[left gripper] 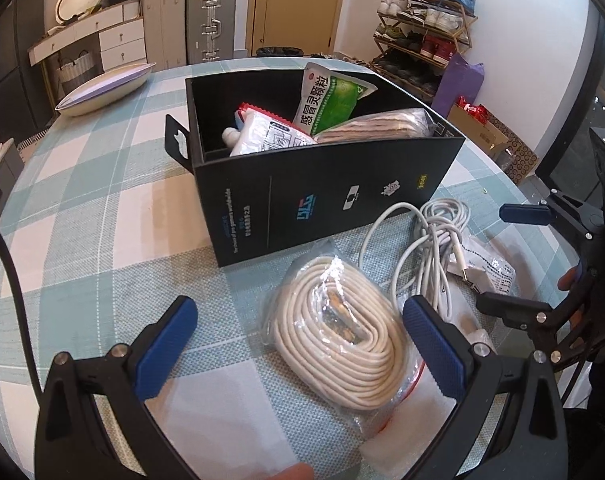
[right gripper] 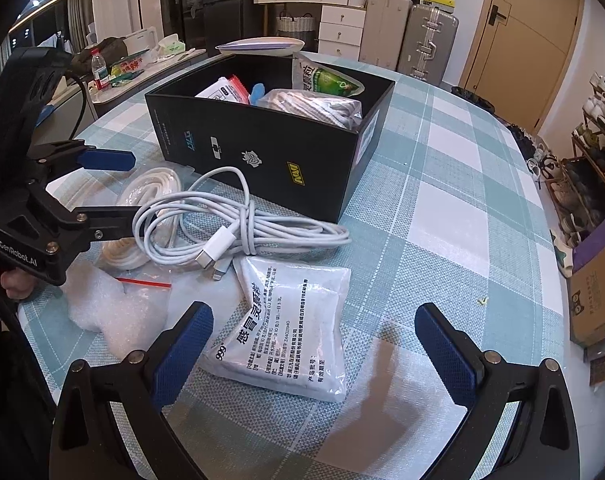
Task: Organize soft objects
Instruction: 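Withdraw both open tools from the box and move over the remaining items, then grasp the bagged rope coil with the left tool while the right grasps the white sachet, then carry the rope bag with the left tool while the right carries the sachet into the box, then open both tools to release the rope bag and sachet into the box, then withdraw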
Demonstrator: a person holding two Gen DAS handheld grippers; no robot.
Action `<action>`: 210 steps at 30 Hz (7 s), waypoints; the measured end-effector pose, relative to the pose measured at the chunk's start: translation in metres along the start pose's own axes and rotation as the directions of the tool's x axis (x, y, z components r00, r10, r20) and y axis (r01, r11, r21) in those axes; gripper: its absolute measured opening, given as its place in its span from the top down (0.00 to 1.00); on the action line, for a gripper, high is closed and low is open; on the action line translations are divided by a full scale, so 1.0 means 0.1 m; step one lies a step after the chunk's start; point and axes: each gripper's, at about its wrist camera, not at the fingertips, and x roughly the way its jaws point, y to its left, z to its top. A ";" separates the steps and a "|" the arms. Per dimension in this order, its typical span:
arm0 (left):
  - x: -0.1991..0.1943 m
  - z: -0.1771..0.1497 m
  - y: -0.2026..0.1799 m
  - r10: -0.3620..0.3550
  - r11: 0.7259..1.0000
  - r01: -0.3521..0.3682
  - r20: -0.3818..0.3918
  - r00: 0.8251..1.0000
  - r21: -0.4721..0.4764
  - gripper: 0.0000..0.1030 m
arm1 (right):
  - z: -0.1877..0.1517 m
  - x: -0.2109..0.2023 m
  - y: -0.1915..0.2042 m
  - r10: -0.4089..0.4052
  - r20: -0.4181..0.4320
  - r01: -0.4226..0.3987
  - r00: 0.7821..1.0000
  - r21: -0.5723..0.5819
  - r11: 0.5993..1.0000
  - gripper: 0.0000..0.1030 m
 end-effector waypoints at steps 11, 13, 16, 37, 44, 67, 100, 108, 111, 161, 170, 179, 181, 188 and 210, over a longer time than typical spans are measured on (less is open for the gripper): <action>0.02 0.02 0.18 0.040 0.998 -0.041 -0.004 0.999 -0.052 0.00 | 0.00 -0.01 -0.01 -0.004 0.001 0.004 1.000 0.000 1.000 0.01; 0.02 0.01 0.15 0.031 0.999 -0.032 -0.010 0.999 -0.039 0.00 | -0.01 -0.01 -0.01 -0.003 0.000 0.003 1.000 0.000 1.000 0.01; 0.03 0.00 0.10 0.015 1.000 -0.016 -0.020 1.000 -0.013 0.00 | -0.01 -0.01 -0.01 0.000 0.001 0.000 1.000 -0.001 1.000 0.01; 0.04 0.01 0.19 0.019 1.000 -0.018 -0.054 0.998 0.026 0.00 | -0.03 0.03 -0.03 -0.001 -0.019 0.001 1.000 0.003 1.000 0.01; 0.02 0.02 0.21 -0.007 1.000 0.006 -0.063 0.998 -0.011 0.00 | -0.05 0.02 -0.03 0.016 -0.019 -0.016 1.000 0.002 1.000 0.01; -0.02 -0.04 -0.07 0.006 0.993 -0.003 -0.025 1.000 0.117 0.43 | -0.07 -0.01 0.10 0.066 -0.039 -0.068 0.997 -0.054 0.996 0.33; -0.02 -0.04 -0.14 -0.012 0.990 0.017 -0.041 0.999 0.137 0.22 | -0.11 -0.26 0.05 0.045 0.005 -0.045 0.999 -0.094 0.995 0.58; -0.03 -0.06 -0.20 0.017 0.984 -0.011 -0.037 0.999 0.177 0.55 | -0.11 -0.26 0.05 0.046 0.005 -0.046 0.999 -0.094 0.995 0.58; -0.05 -0.05 -0.18 0.019 0.983 -0.012 -0.035 0.999 0.182 0.64 | -0.11 -0.26 0.05 0.046 0.008 -0.045 0.999 -0.097 0.994 0.58; -0.56 0.66 0.10 -0.004 0.998 -0.013 0.245 0.970 0.069 0.65 | 0.71 -0.57 0.00 0.051 0.283 -0.059 0.958 0.021 0.998 0.58; -0.37 0.81 0.13 0.011 0.998 -0.026 0.230 0.973 0.061 0.65 | 0.95 -0.38 -0.02 0.053 0.257 -0.055 0.965 0.003 0.998 0.58; -0.18 0.90 0.14 0.015 0.997 -0.029 0.199 0.980 0.065 0.65 | 1.10 -0.17 0.00 0.044 0.221 -0.039 0.974 -0.028 0.999 0.58; -0.13 0.90 0.14 0.013 0.997 -0.026 0.189 0.982 0.067 0.65 | 1.13 -0.12 -0.02 0.037 0.215 -0.032 0.976 -0.028 0.999 0.58; -0.03 0.95 0.12 0.008 0.997 -0.021 0.164 0.986 0.081 0.65 | 1.22 0.03 -0.03 0.019 0.177 -0.009 0.984 -0.056 0.998 0.58; 0.16 0.97 0.07 0.018 0.991 -0.035 0.130 0.991 0.129 0.63 | 1.34 0.35 -0.04 0.030 0.137 -0.020 0.990 -0.076 0.997 0.58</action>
